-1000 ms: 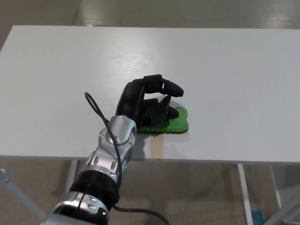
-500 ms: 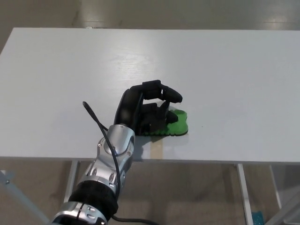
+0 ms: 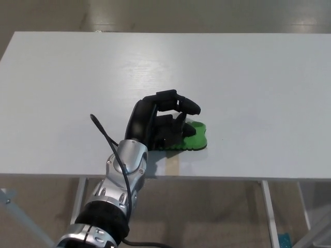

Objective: Use the left hand to press on the green eraser and wipe the desk from center to the left and then back to center.

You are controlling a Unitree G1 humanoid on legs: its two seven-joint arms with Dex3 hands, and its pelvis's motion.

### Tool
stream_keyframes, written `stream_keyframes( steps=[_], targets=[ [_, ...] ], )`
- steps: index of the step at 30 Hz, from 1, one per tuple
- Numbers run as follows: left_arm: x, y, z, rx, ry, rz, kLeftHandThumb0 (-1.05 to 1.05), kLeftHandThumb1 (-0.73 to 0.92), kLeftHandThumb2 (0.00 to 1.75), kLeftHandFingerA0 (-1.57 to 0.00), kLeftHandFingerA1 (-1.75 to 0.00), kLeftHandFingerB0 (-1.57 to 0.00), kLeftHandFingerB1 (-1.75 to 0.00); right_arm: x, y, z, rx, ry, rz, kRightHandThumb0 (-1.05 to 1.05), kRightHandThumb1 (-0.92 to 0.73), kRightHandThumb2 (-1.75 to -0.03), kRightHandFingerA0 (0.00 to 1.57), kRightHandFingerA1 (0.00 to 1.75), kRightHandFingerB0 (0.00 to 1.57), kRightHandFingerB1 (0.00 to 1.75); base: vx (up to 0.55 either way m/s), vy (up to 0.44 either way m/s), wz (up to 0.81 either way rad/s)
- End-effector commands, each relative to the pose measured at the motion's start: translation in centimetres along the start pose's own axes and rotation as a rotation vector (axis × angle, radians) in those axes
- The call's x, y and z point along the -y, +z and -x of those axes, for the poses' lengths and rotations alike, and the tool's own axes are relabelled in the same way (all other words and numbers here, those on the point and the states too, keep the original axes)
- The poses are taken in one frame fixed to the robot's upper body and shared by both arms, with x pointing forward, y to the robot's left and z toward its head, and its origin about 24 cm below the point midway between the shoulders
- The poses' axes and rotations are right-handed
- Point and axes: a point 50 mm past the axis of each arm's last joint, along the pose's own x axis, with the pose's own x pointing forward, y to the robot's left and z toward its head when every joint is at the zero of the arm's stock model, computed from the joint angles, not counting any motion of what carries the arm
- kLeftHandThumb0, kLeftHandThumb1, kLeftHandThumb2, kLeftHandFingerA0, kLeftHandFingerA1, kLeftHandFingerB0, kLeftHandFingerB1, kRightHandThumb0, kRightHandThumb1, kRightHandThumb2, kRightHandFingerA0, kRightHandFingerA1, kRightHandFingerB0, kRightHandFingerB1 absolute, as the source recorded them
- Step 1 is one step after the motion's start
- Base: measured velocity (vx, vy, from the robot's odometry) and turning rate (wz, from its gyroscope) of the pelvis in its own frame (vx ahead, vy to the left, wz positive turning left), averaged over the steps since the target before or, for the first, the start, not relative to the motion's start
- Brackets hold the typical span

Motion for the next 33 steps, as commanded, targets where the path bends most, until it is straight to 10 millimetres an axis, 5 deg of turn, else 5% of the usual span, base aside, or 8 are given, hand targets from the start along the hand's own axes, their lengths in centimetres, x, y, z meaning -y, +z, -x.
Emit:
stream_keyframes(
  steps=[1,9,12,26,33],
  targets=[
    [-2.4,-3.2,1.5,-0.124,0.021,-0.032,-0.10,0.78,0.82,-1.04,-0.86,-0.91,-1.07,0.0,-0.7,0.7,-0.022,0.008,-0.003,-0.40,-0.73,-0.62,0.64,0.55,0.61,0.42,0.00,0.000,0.00],
    [-6.5,-3.0,1.8,-0.117,0.093,-0.060,-0.09,0.76,0.82,-1.04,-0.84,-0.89,-1.09,-0.1,-1.1,1.0,-0.045,0.003,-0.045,-0.39,-0.74,-0.63,0.64,0.54,0.62,0.42,0.00,0.000,0.00],
    [-10.4,-2.8,2.3,-0.128,0.172,-0.054,-0.08,0.74,0.82,-1.04,-0.84,-0.89,-1.07,-0.1,-1.2,1.1,-0.049,0.005,-0.031,-0.41,-0.74,-0.62,0.64,0.53,0.62,0.42,0.00,0.000,0.00],
    [-17.9,-3.2,5.1,-0.207,0.360,-0.056,-0.05,0.78,0.73,-1.05,-0.79,-0.91,-0.99,-0.2,-1.3,1.1,-0.059,-0.009,-0.030,-0.41,-0.74,-0.62,0.64,0.55,0.64,0.43,0.00,0.000,0.00],
    [-19.7,-3.6,6.3,-0.226,0.400,-0.033,-0.05,0.78,0.71,-1.05,-0.78,-0.91,-0.96,-0.1,-1.3,1.0,-0.061,-0.012,-0.029,-0.39,-0.74,-0.62,0.65,0.55,0.65,0.43,0.00,0.000,0.00]
  ],
)
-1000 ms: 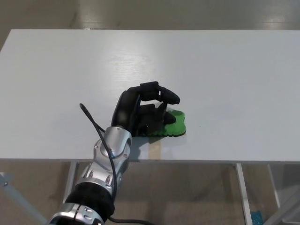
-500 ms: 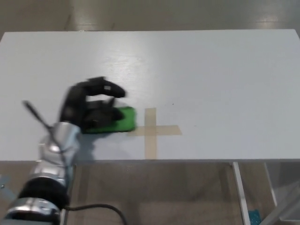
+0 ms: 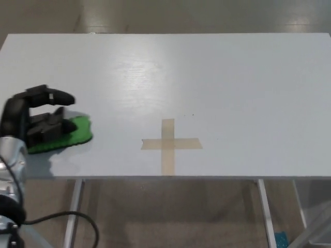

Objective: Use the left hand to press on the green eraser and wipe the desk from center to the left and then back to center.

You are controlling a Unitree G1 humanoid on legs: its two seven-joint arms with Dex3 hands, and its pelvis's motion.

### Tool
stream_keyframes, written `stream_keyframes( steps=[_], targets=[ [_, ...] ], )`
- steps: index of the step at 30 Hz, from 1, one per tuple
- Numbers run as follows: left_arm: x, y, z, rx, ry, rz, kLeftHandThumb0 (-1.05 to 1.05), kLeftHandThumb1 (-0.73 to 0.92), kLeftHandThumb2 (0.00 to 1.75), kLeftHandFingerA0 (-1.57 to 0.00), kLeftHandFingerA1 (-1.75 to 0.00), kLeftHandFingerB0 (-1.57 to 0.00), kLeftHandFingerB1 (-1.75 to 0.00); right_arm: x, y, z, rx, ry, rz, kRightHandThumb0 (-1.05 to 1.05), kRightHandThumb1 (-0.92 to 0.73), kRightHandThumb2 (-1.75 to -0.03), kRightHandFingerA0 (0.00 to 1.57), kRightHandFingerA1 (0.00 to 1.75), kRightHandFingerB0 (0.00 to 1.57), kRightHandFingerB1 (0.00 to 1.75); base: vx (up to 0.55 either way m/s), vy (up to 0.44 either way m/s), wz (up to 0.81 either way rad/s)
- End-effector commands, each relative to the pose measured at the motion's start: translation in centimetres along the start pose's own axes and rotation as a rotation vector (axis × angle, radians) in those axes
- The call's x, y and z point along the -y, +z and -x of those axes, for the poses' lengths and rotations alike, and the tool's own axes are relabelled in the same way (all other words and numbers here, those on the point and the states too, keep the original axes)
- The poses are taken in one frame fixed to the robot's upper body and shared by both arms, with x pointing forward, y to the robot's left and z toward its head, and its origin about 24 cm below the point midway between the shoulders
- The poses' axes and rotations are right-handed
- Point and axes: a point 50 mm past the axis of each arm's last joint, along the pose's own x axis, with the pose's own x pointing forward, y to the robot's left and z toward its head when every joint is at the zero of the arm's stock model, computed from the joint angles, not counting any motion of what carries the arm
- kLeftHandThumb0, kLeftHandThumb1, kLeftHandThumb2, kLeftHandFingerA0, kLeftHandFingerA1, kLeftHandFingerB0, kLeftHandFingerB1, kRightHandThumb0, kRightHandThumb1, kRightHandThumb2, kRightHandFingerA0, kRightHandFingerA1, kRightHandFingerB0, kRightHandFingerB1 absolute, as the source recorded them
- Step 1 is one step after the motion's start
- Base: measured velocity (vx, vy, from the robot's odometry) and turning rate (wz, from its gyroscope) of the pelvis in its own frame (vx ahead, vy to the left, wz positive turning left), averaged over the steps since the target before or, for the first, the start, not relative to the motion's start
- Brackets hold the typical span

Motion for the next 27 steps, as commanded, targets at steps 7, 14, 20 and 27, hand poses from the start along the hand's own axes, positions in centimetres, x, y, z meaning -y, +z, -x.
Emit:
stream_keyframes(
  steps=[7,14,20,27],
  targets=[
    [-2.0,-3.2,1.3,-0.150,0.035,0.041,-0.04,0.82,0.68,-1.06,-0.76,-0.88,-0.97,0.0,-0.7,0.3,-0.042,-0.003,-0.006,-0.40,-0.74,-0.62,0.65,0.55,0.66,0.44,0.00,0.000,0.00],
    [-1.0,-3.3,1.4,-0.123,-0.012,-0.040,-0.07,0.77,0.74,-1.07,-0.78,-0.93,-0.98,0.0,-0.7,0.3,-0.054,-0.001,-0.004,-0.40,-0.74,-0.62,0.65,0.56,0.66,0.44,0.00,0.000,0.00],
    [1.8,-2.7,0.9,-0.102,-0.057,-0.048,-0.11,0.71,0.80,-1.08,-0.81,-0.96,-0.97,0.1,-0.7,0.3,-0.053,0.004,0.006,-0.40,-0.74,-0.62,0.65,0.55,0.65,0.44,0.00,0.000,0.00],
    [6.7,-1.1,0.4,-0.038,-0.169,0.005,-0.10,0.72,0.82,-1.07,-0.84,-0.93,-1.05,0.0,-0.6,0.3,-0.046,0.010,0.000,-0.40,-0.74,-0.62,0.65,0.55,0.65,0.44,0.00,0.000,0.00]
  ],
)
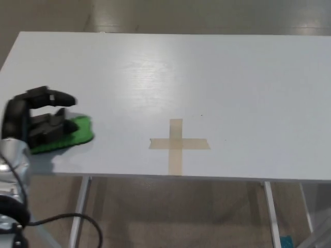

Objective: Use the left hand to press on the green eraser and wipe the desk from center to the left and then back to center.

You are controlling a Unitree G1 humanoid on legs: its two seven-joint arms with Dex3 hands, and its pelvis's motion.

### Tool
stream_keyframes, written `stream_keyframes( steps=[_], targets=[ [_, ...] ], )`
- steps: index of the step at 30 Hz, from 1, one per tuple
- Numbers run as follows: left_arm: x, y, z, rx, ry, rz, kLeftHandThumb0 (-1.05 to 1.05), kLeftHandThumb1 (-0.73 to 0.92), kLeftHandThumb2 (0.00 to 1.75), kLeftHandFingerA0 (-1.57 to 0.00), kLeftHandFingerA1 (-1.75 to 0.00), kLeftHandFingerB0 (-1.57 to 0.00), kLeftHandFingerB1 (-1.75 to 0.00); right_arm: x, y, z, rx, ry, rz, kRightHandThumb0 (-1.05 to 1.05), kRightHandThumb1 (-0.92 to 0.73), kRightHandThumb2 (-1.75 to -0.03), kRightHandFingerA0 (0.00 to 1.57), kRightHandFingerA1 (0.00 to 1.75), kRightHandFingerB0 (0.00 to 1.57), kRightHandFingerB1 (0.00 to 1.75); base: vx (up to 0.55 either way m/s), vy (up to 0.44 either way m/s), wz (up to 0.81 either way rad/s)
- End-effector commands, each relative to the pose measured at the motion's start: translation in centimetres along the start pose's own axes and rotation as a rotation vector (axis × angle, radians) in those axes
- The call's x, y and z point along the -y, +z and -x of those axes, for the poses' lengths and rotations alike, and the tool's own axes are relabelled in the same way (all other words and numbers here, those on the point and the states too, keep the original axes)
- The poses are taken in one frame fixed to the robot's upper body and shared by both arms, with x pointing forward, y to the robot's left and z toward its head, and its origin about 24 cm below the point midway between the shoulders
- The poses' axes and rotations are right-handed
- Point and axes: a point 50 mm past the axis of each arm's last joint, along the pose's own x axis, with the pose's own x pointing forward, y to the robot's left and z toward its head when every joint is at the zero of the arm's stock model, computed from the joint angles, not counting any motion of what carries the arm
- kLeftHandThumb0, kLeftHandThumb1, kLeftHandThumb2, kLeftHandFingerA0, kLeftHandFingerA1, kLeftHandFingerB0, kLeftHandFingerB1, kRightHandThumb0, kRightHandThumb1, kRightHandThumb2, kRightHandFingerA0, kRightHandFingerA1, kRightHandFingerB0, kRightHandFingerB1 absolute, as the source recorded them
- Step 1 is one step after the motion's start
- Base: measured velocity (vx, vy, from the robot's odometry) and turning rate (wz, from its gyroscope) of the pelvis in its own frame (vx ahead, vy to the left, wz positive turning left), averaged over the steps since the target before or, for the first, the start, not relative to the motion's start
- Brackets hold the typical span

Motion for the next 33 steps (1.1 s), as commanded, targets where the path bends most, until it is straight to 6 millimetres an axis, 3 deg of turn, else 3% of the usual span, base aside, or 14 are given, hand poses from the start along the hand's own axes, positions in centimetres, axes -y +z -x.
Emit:
stream_keyframes(
  steps=[1,9,12,13,15,22,33],
  targets=[
    [6.7,-0.4,0.1,-0.044,-0.161,0.021,-0.09,0.72,0.82,-1.07,-0.84,-0.93,-1.06,-0.1,-0.3,0.2,-0.015,0.012,-0.004,-0.40,-0.74,-0.62,0.65,0.55,0.65,0.43,0.00,0.000,0.00],
    [12.5,1.4,0.6,0.033,-0.299,0.038,-0.11,0.74,0.82,-1.06,-0.84,-0.92,-1.03,-0.3,-0.3,0.3,-0.007,0.021,-0.018,-0.39,-0.74,-0.63,0.65,0.56,0.65,0.43,0.00,0.000,0.00],
    [13.5,1.7,0.8,0.034,-0.325,0.047,-0.11,0.74,0.82,-1.06,-0.84,-0.92,-1.03,-0.3,-0.3,0.3,-0.008,0.023,-0.022,-0.39,-0.74,-0.63,0.65,0.56,0.65,0.43,0.00,0.000,0.00],
    [15.7,2.5,1.1,0.033,-0.364,0.046,-0.11,0.73,0.83,-1.06,-0.85,-0.92,-1.03,-0.2,-0.2,0.4,-0.001,0.026,-0.031,-0.39,-0.74,-0.62,0.66,0.56,0.65,0.43,0.00,0.000,0.00],
    [17.0,3.0,1.4,0.049,-0.388,0.050,-0.11,0.73,0.83,-1.06,-0.85,-0.93,-1.05,-0.2,0.0,0.2,0.002,0.022,-0.029,-0.38,-0.74,-0.62,0.66,0.57,0.65,0.43,0.00,0.000,0.00],
    [19.0,3.5,2.2,0.062,-0.428,0.069,-0.11,0.71,0.87,-1.06,-0.85,-0.92,-1.08,-0.2,0.0,0.2,0.000,0.020,-0.018,-0.38,-0.74,-0.62,0.67,0.57,0.65,0.43,0.00,0.000,0.00],
    [19.2,2.9,2.7,0.050,-0.432,0.056,-0.11,0.71,0.87,-1.06,-0.85,-0.92,-1.09,-0.2,-0.1,0.3,-0.003,0.028,-0.002,-0.38,-0.74,-0.62,0.67,0.57,0.64,0.43,0.00,0.000,0.00]
  ],
)
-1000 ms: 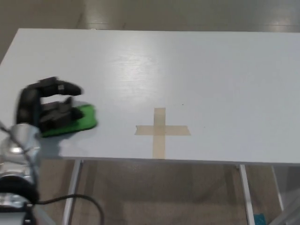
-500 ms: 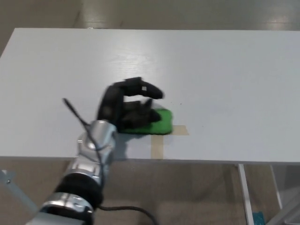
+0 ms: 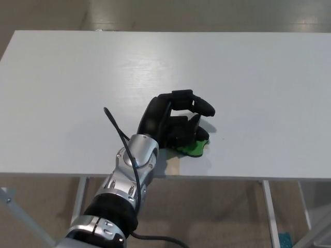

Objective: Use the left hand to press on the green eraser and wipe the desk from center to the left and then back to center.

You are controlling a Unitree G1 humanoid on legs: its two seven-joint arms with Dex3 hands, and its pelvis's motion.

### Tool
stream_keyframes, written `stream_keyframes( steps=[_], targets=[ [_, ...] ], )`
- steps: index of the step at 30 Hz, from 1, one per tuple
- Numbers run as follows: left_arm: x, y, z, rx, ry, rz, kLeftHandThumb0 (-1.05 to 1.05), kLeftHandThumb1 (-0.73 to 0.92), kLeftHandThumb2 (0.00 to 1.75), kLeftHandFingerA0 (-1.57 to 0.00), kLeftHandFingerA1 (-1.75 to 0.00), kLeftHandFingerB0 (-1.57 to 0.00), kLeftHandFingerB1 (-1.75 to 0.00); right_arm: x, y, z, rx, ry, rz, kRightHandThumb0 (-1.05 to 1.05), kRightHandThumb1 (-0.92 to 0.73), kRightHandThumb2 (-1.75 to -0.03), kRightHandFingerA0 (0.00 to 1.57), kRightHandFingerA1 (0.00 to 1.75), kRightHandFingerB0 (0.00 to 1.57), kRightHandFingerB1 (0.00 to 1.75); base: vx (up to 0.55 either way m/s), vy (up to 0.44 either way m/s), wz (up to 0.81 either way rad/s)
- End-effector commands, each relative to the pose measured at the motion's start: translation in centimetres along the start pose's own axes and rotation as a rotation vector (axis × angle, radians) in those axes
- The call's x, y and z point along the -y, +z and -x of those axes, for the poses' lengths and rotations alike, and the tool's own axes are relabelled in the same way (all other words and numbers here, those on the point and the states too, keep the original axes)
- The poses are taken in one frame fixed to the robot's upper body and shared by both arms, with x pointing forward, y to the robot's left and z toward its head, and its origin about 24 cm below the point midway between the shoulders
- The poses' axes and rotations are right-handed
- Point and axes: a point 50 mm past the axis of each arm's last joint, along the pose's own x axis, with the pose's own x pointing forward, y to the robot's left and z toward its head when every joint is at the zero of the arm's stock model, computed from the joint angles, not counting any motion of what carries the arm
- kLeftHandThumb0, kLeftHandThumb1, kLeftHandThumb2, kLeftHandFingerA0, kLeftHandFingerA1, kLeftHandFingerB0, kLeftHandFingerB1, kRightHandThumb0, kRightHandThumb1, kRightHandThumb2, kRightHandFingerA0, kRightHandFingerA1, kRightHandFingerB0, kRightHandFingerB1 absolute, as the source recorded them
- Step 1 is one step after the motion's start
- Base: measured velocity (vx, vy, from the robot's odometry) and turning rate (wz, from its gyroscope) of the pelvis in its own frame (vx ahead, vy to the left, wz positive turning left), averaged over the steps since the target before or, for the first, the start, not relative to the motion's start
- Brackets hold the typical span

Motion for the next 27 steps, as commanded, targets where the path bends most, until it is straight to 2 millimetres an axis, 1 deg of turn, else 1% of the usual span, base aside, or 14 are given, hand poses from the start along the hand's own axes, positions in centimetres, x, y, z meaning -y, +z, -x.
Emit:
stream_keyframes(
  steps=[1,4,5,8,10,11,12,13,14,19,20,21,22,27],
  targets=[
    [0.2,-1.2,0.5,-0.049,0.007,-0.014,-0.11,0.71,0.87,-1.06,-0.85,-0.92,-1.09,0.0,-0.4,0.4,-0.021,0.004,0.007,-0.38,-0.74,-0.62,0.67,0.57,0.64,0.43,0.00,0.000,0.00],
    [0.1,-1.2,0.5,-0.055,0.008,-0.013,-0.10,0.72,0.86,-1.06,-0.84,-0.93,-1.04,-0.1,-0.5,0.4,-0.021,0.001,0.000,-0.38,-0.74,-0.62,0.68,0.58,0.64,0.43,0.00,0.000,0.00],
    [-0.2,-1.2,0.6,-0.060,0.016,-0.012,-0.18,0.83,0.65,-1.06,-0.72,-0.97,-0.58,-0.1,-0.6,0.5,-0.026,0.008,-0.006,-0.38,-0.74,-0.62,0.68,0.61,0.64,0.43,0.00,0.000,0.00],
    [-0.4,-1.1,0.6,-0.058,0.018,-0.016,-0.26,0.79,0.65,-1.00,-0.62,-0.81,-0.45,-0.1,-0.6,0.5,-0.028,0.011,-0.004,-0.38,-0.74,-0.62,0.68,0.61,0.64,0.43,0.00,0.000,0.00],
    [-0.5,-1.0,0.5,-0.057,0.018,-0.019,-0.26,0.79,0.65,-1.00,-0.62,-0.81,-0.45,-0.1,-0.6,0.5,-0.028,0.012,-0.002,-0.38,-0.74,-0.62,0.68,0.61,0.64,0.43,0.00,0.000,0.00],
    [-1.0,0.1,0.4,-0.028,-0.023,0.014,-0.54,0.64,0.60,-0.27,-0.32,-0.28,-0.31,-0.1,-0.6,0.5,-0.033,0.013,-0.007,-0.38,-0.74,-0.62,0.67,0.60,0.64,0.43,0.00,0.000,0.00],
    [-1.2,0.7,0.3,-0.006,-0.057,0.043,-0.68,0.49,0.77,-0.05,-0.27,-0.11,-0.40,-0.1,-0.6,0.4,-0.034,0.012,-0.007,-0.38,-0.74,-0.62,0.67,0.58,0.65,0.43,0.00,0.000,0.00],
    [-1.5,1.3,0.2,0.016,-0.092,0.070,-0.68,0.49,0.77,-0.05,-0.27,-0.11,-0.40,-0.1,-0.6,0.4,-0.034,0.011,-0.005,-0.38,-0.74,-0.62,0.67,0.58,0.65,0.43,0.00,0.000,0.00],
    [-1.9,3.6,0.0,0.100,-0.177,0.063,-0.68,0.46,0.66,0.00,-0.05,-0.07,-0.29,-0.1,-0.5,0.4,-0.030,0.009,-0.004,-0.38,-0.74,-0.62,0.67,0.58,0.65,0.43,0.00,0.000,0.00],
    [-2.7,7.6,0.2,0.195,-0.322,0.072,-0.76,0.47,0.82,0.00,-0.02,-0.08,-0.28,-0.1,-0.5,0.4,-0.029,0.012,-0.005,-0.38,-0.74,-0.62,0.68,0.59,0.64,0.43,0.00,0.000,0.00],
    [-3.0,9.2,0.6,0.226,-0.368,0.070,-0.81,0.55,0.58,0.00,-0.09,-0.04,-0.30,0.0,-0.5,0.3,-0.030,0.014,0.000,-0.38,-0.74,-0.62,0.67,0.59,0.65,0.43,0.00,0.000,0.00],
    [-3.1,10.1,0.8,0.245,-0.396,0.064,-0.81,0.55,0.58,0.00,-0.09,-0.04,-0.30,0.0,-0.5,0.3,-0.031,0.015,0.003,-0.38,-0.74,-0.62,0.67,0.59,0.65,0.43,0.00,0.000,0.00],
    [-3.3,11.2,1.2,0.263,-0.428,0.057,-0.76,0.44,0.85,0.00,-0.06,-0.01,-0.29,0.0,-0.5,0.3,-0.032,0.015,0.006,-0.38,-0.74,-0.62,0.67,0.59,0.65,0.44,0.00,0.000,0.00],
    [-3.5,15.0,3.6,0.370,-0.565,0.012,-0.80,0.47,0.86,-0.01,-0.02,-0.02,-0.27,-0.1,-0.8,0.6,-0.042,0.016,0.004,-0.38,-0.74,-0.62,0.67,0.58,0.65,0.43,0.00,0.000,0.00]
  ],
)
